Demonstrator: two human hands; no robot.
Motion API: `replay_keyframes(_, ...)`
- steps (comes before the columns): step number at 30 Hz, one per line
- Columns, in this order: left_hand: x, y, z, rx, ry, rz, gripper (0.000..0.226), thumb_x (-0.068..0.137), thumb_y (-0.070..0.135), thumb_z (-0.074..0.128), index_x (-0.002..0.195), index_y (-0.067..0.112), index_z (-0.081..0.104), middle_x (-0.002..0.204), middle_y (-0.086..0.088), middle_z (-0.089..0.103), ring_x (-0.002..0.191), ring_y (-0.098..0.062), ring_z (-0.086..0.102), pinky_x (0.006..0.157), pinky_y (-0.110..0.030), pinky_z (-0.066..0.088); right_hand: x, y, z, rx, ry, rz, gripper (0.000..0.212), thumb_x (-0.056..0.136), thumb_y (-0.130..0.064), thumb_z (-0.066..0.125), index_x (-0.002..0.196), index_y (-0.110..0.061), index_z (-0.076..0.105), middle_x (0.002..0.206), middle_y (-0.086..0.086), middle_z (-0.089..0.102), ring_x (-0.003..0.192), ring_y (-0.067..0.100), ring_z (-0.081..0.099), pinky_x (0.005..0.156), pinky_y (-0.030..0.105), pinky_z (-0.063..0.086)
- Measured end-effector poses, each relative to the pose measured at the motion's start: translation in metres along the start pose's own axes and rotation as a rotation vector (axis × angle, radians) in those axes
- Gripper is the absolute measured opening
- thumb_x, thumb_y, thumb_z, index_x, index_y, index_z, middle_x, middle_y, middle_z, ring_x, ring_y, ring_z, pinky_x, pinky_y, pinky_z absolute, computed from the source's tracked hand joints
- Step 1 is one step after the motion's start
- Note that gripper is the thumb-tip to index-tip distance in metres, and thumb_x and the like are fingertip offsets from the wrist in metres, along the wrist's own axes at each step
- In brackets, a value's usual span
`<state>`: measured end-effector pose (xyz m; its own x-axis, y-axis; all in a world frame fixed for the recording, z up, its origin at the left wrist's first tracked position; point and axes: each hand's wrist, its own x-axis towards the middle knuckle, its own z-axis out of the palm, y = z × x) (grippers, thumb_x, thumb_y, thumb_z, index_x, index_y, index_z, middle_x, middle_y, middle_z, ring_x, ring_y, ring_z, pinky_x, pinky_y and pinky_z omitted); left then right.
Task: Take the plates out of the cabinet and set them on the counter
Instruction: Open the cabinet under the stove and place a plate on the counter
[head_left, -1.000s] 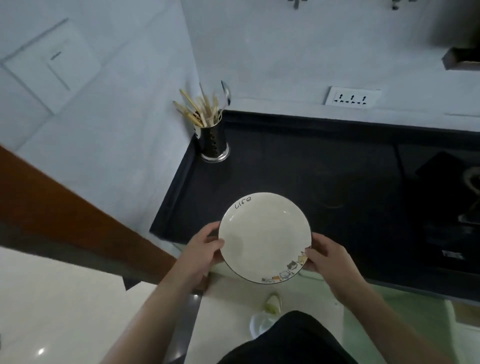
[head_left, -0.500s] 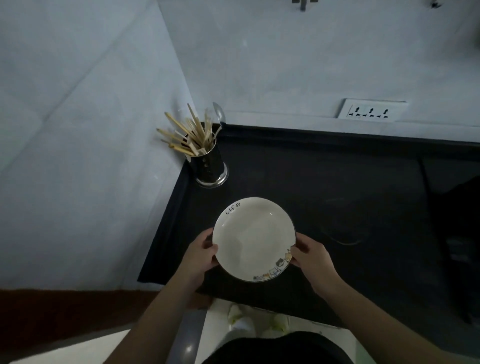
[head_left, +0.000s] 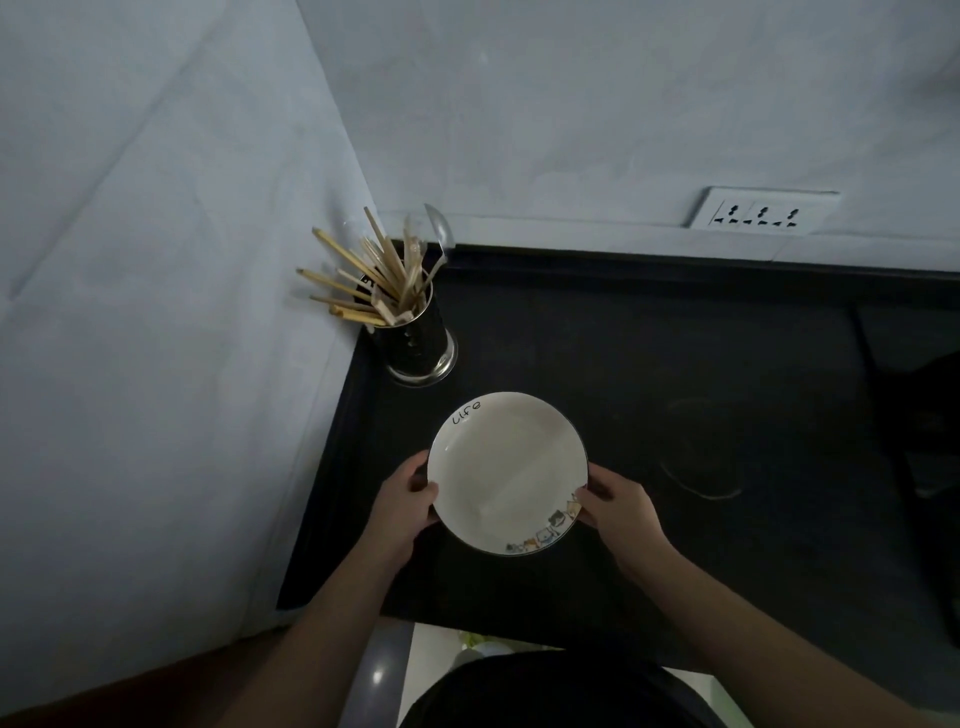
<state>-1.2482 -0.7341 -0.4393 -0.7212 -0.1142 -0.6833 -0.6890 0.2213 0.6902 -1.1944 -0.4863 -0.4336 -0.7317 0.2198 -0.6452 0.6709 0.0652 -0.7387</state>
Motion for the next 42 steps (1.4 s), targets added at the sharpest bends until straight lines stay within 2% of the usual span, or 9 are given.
replay_keyframes(6,0.011,0.001,-0.005,0.083,0.017,0.024,0.055,0.092,0.005,0.058,0.14,0.03,0.047,0.122,0.004,0.051,0.11,-0.018,0.055,0.09,-0.045,0.055,0.008,0.002,0.005,-0.005,-0.018,0.002,0.032,0.092,-0.012,0.06,0.105,-0.041,0.063,0.093,-0.013,0.073,0.086,0.004,0.07,0.062,0.018,0.055)
replay_keyframes(11,0.014,0.001,-0.008,0.136,0.02,0.089,0.054,0.092,0.004,0.058,0.139,0.029,0.049,0.133,-0.004,0.054,0.113,-0.017,0.054,0.092,-0.045,0.054,0.013,0.006,0.007,-0.005,-0.008,0.016,0.036,0.093,-0.01,0.058,0.124,-0.029,0.06,0.103,-0.008,0.071,0.094,0.01,0.069,0.075,0.026,0.058)
replay_keyframes(20,0.008,0.003,-0.006,0.217,0.071,0.137,0.052,0.095,0.014,0.057,0.144,0.026,0.043,0.14,-0.005,0.053,0.125,-0.023,0.052,0.103,-0.05,0.047,0.019,0.01,0.008,-0.11,0.044,-0.04,0.037,0.091,-0.017,0.062,0.127,-0.024,0.058,0.114,-0.005,0.067,0.097,0.011,0.067,0.084,0.037,0.059)
replay_keyframes(26,-0.011,0.006,-0.002,0.243,0.2,0.131,0.05,0.096,0.021,0.057,0.143,0.023,0.042,0.13,-0.006,0.059,0.115,-0.023,0.059,0.1,-0.047,0.049,0.017,0.007,0.001,-0.176,0.059,-0.021,0.034,0.095,-0.025,0.057,0.129,-0.024,0.053,0.113,-0.004,0.062,0.089,0.01,0.064,0.069,0.028,0.059)
replay_keyframes(30,-0.031,0.003,-0.005,0.399,0.258,0.221,0.051,0.097,0.019,0.055,0.144,0.021,0.039,0.124,-0.005,0.06,0.105,-0.015,0.058,0.095,-0.036,0.048,0.006,0.01,-0.016,-0.284,0.079,-0.044,0.034,0.096,-0.027,0.053,0.13,-0.028,0.051,0.1,-0.012,0.057,0.077,0.007,0.062,0.058,0.022,0.053)
replay_keyframes(32,-0.042,-0.001,-0.003,0.475,0.264,0.28,0.051,0.096,0.019,0.056,0.144,0.02,0.039,0.129,-0.006,0.058,0.11,-0.016,0.057,0.096,-0.036,0.048,-0.001,0.012,-0.024,-0.36,0.066,-0.1,0.033,0.096,-0.029,0.052,0.129,-0.028,0.053,0.1,-0.013,0.056,0.076,0.007,0.062,0.059,0.02,0.051)
replay_keyframes(34,-0.053,-0.003,0.0,0.535,0.25,0.317,0.054,0.095,0.022,0.057,0.145,0.022,0.037,0.137,-0.005,0.052,0.12,-0.019,0.054,0.102,-0.042,0.047,-0.011,0.012,-0.028,-0.452,0.042,-0.163,0.034,0.097,-0.031,0.051,0.131,-0.027,0.053,0.114,-0.006,0.058,0.079,0.004,0.061,0.06,0.017,0.045)
replay_keyframes(37,-0.072,-0.011,0.004,0.694,0.211,0.427,0.061,0.094,0.027,0.059,0.148,0.023,0.031,0.146,-0.003,0.045,0.134,-0.022,0.043,0.109,-0.048,0.04,-0.03,0.009,-0.032,-0.584,-0.026,-0.255,0.041,0.095,-0.035,0.053,0.136,-0.027,0.049,0.135,0.0,0.051,0.097,0.003,0.057,0.076,0.017,0.045)
replay_keyframes(42,-0.1,-0.029,0.004,1.113,0.23,0.629,0.061,0.096,0.04,0.049,0.15,0.022,0.027,0.153,-0.004,0.039,0.145,-0.026,0.028,0.116,-0.047,0.026,-0.068,0.011,-0.029,-0.869,0.003,-0.416,0.057,0.094,-0.046,0.051,0.145,-0.029,0.033,0.15,-0.003,0.036,0.133,0.017,0.041,0.103,0.036,0.042)
